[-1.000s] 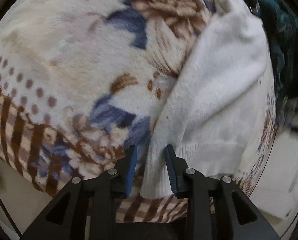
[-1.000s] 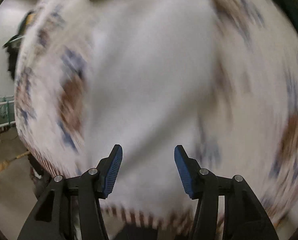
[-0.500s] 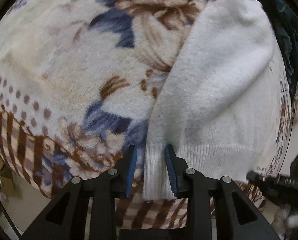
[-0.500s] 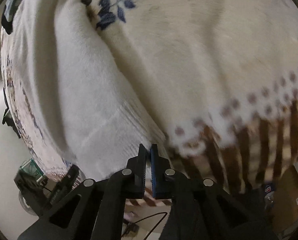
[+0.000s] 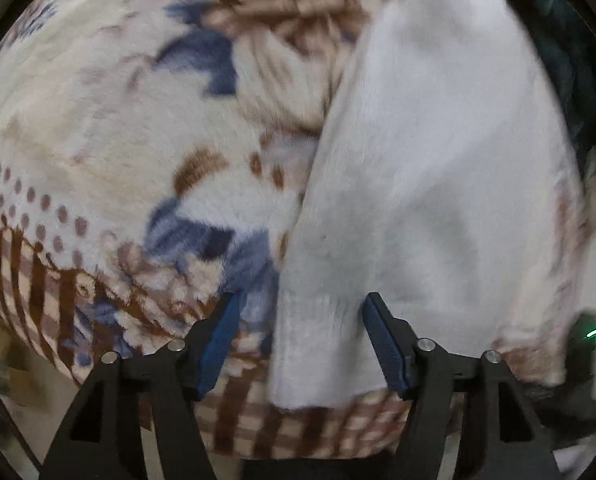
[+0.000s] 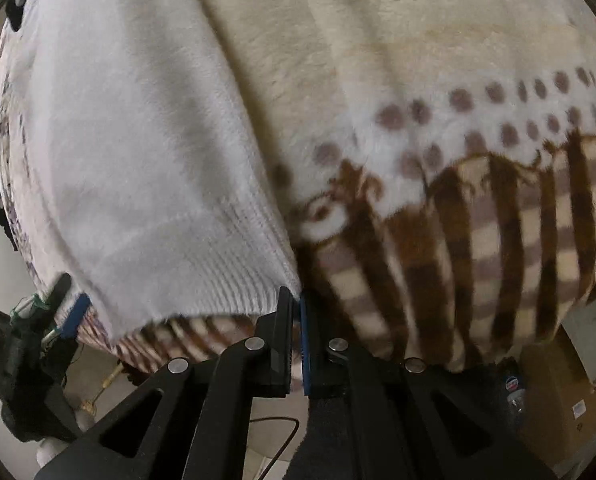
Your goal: Fold small clothes
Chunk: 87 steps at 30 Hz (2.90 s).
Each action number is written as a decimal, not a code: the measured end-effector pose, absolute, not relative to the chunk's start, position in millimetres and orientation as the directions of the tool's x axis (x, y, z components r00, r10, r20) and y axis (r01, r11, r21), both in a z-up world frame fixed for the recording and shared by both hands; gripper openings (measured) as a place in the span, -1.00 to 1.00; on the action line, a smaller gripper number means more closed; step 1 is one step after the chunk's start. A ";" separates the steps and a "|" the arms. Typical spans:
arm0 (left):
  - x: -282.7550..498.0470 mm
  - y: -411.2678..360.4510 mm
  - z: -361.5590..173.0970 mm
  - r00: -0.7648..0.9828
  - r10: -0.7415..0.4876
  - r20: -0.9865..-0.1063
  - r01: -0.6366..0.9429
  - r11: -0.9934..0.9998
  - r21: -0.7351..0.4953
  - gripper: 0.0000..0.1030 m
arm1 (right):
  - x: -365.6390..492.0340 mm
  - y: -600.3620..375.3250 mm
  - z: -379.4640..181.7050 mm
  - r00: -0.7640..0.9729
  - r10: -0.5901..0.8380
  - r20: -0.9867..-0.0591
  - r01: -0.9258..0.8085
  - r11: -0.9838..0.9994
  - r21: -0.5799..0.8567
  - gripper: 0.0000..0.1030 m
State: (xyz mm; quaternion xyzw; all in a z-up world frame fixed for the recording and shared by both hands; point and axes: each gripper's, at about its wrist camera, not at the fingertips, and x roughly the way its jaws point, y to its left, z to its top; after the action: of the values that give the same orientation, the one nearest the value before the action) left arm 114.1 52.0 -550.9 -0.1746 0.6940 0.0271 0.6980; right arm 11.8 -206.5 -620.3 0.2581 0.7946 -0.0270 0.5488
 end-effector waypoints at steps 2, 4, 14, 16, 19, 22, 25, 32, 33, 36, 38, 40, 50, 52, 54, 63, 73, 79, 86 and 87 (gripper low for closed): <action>112.3 45.6 -545.2 0.077 -0.173 -0.982 -0.283 0.940 -0.188 -0.96 | 13.1 -214.1 -620.4 -0.259 0.392 -0.883 0.453 0.856 0.247 -0.94; 108.6 46.7 -526.0 0.147 -0.154 -0.977 -0.316 0.929 -0.194 -0.97 | 14.3 -220.0 -612.1 -0.253 0.413 -0.875 0.455 0.849 0.269 -0.94; 118.5 88.4 -478.2 0.203 -0.240 -0.949 -0.474 0.824 -0.310 -0.14 | 39.3 -241.1 -609.1 -0.350 0.425 -0.835 0.364 0.883 0.296 -0.65; 131.6 92.1 -449.8 0.294 -0.268 -0.918 -0.474 0.793 -0.383 0.14 | 52.3 -255.2 -591.1 -0.302 0.519 -0.800 0.417 0.826 0.379 -0.27; 180.8 107.5 -427.6 0.395 -0.319 -0.862 -0.449 0.751 -0.484 0.17 | 75.3 -270.5 -560.6 -0.209 0.531 -0.821 0.407 0.811 0.421 0.11; 248.6 108.7 -432.2 0.426 -0.328 -0.843 -0.402 0.766 -0.501 0.17 | 103.5 -285.6 -536.5 -0.120 0.518 -0.847 0.396 0.807 0.438 0.11; 322.0 104.2 -454.9 0.412 -0.341 -0.845 -0.354 0.795 -0.493 0.16 | 150.4 -301.0 -527.9 -0.050 0.508 -0.860 0.413 0.795 0.445 0.11; 435.8 101.2 -521.1 0.296 -0.385 -0.874 -0.300 0.831 -0.468 0.16 | 292.1 -313.6 -521.4 0.086 0.475 -0.876 0.406 0.786 0.466 0.11; 445.2 99.6 -531.6 0.277 -0.393 -0.877 -0.286 0.838 -0.466 0.12 | 310.7 -311.8 -525.4 0.096 0.469 -0.878 0.406 0.787 0.465 0.11; 454.9 92.0 -548.9 0.247 -0.404 -0.881 -0.218 0.862 -0.457 -0.60 | 357.0 -290.3 -537.8 0.113 0.452 -0.885 0.413 0.788 0.456 0.11; 458.4 86.9 -546.0 0.283 -0.386 -0.878 -0.153 0.886 -0.439 -0.81 | 376.5 -259.6 -552.8 0.121 0.434 -0.893 0.417 0.794 0.443 0.11; 460.3 82.8 -533.2 0.332 -0.367 -0.869 -0.086 0.906 -0.415 -0.83 | 392.4 -249.5 -562.8 0.113 0.425 -0.898 0.408 0.804 0.432 0.11; 492.9 139.3 -549.9 0.286 -0.404 -0.869 -0.248 0.845 -0.474 -0.85 | 401.6 -230.5 -586.1 0.082 0.293 -0.953 0.415 0.859 0.300 0.11; 480.5 146.2 -527.5 0.302 -0.427 -0.853 -0.237 0.832 -0.501 -0.64 | 403.3 -224.8 -575.9 0.086 0.271 -0.959 0.391 0.876 0.283 0.11; 463.3 142.8 -503.4 0.335 -0.446 -0.830 -0.190 0.831 -0.523 -0.19 | 399.9 -219.3 -560.9 0.108 0.249 -0.962 0.357 0.894 0.272 0.15; 383.9 81.3 -539.9 0.142 -0.383 -0.913 -0.015 0.921 -0.389 0.40 | 358.3 -186.7 -566.9 0.042 0.102 -0.994 0.220 0.969 0.109 0.15; 321.9 123.3 -479.3 0.235 -0.437 -0.868 -0.061 0.885 -0.462 0.39 | 350.7 -207.2 -569.7 0.018 0.204 -0.979 0.246 0.948 0.202 0.36; 224.0 124.2 -458.8 0.130 -0.399 -0.908 -0.124 0.902 -0.414 0.39 | 264.5 -227.9 -549.3 -0.065 0.281 -0.957 0.205 0.943 0.263 0.37; 129.4 108.3 -506.3 -0.033 -0.399 -0.917 -0.284 0.883 -0.374 0.38 | 132.6 -254.1 -583.3 -0.268 0.343 -0.900 0.247 0.928 0.280 0.37; 122.9 105.7 -512.0 -0.043 -0.402 -0.915 -0.290 0.881 -0.373 0.38 | 122.6 -257.0 -587.9 -0.273 0.346 -0.898 0.256 0.926 0.279 0.37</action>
State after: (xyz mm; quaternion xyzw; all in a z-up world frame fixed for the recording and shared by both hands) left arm 122.9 105.7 -512.0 -0.2398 0.7208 -0.0430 0.6489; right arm 122.6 -257.0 -587.9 0.1888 0.7968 0.0394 0.5726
